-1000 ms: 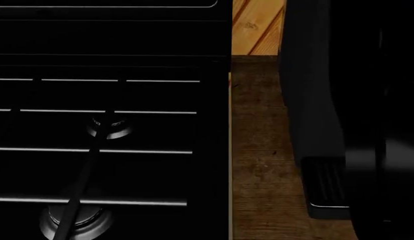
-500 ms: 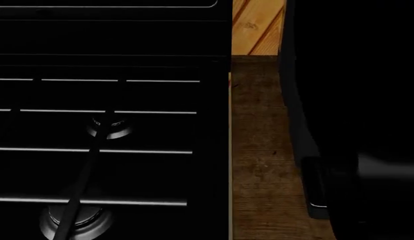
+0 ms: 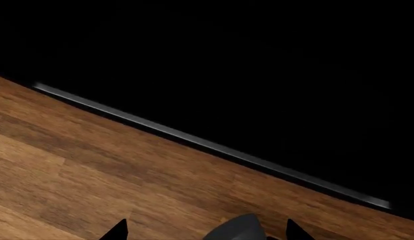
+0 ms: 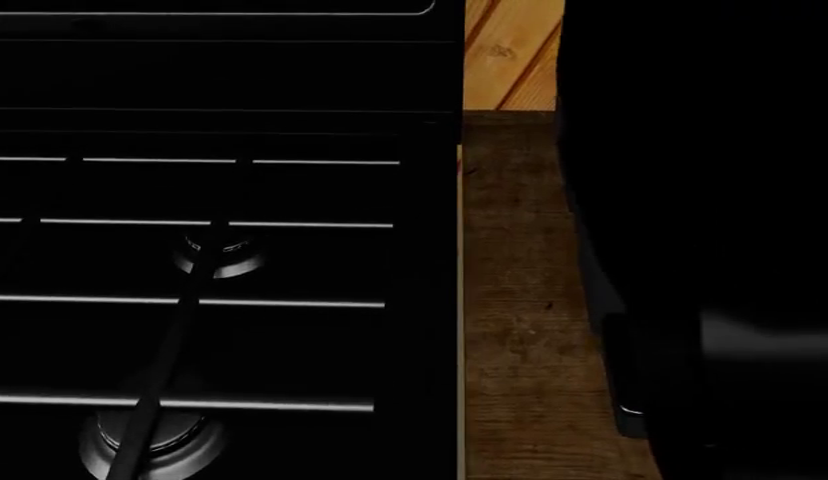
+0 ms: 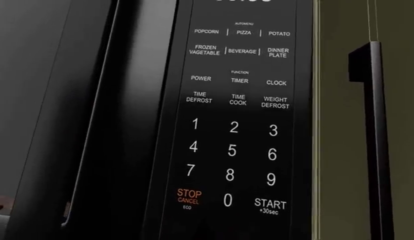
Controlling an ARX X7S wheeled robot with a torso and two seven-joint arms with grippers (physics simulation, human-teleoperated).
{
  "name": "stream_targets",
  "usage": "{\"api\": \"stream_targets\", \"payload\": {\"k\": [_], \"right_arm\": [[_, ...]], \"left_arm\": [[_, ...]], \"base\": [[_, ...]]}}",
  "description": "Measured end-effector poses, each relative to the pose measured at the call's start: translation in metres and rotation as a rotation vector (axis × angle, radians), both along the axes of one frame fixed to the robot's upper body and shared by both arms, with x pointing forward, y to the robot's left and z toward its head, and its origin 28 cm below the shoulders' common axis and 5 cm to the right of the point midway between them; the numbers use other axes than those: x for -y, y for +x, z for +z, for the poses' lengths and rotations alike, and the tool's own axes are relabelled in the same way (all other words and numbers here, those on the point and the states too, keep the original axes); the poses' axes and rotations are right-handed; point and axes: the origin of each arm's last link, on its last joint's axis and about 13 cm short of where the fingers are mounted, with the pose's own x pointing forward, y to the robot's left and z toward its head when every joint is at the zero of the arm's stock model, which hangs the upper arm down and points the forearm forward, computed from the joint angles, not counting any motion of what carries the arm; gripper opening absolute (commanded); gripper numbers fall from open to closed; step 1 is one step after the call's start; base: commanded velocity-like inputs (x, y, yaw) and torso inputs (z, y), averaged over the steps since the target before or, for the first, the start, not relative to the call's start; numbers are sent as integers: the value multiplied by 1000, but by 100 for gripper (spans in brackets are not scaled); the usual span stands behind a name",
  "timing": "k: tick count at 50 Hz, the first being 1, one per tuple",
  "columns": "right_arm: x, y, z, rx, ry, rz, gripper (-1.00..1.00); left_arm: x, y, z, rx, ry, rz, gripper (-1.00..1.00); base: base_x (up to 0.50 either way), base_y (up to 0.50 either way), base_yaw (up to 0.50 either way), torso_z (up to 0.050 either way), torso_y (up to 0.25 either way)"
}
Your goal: Press the stop button on the microwave
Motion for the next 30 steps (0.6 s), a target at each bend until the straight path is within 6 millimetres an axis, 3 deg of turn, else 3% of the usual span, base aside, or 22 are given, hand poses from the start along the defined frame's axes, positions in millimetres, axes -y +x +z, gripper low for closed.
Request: {"api": "stream_targets", "payload": {"k": [30], "right_arm": [[-15, 25, 0, -5, -27, 8, -100]], "left_arm": [[0, 0, 0, 0, 0, 0, 100]], "base": [[0, 0, 0, 0, 0]]}}
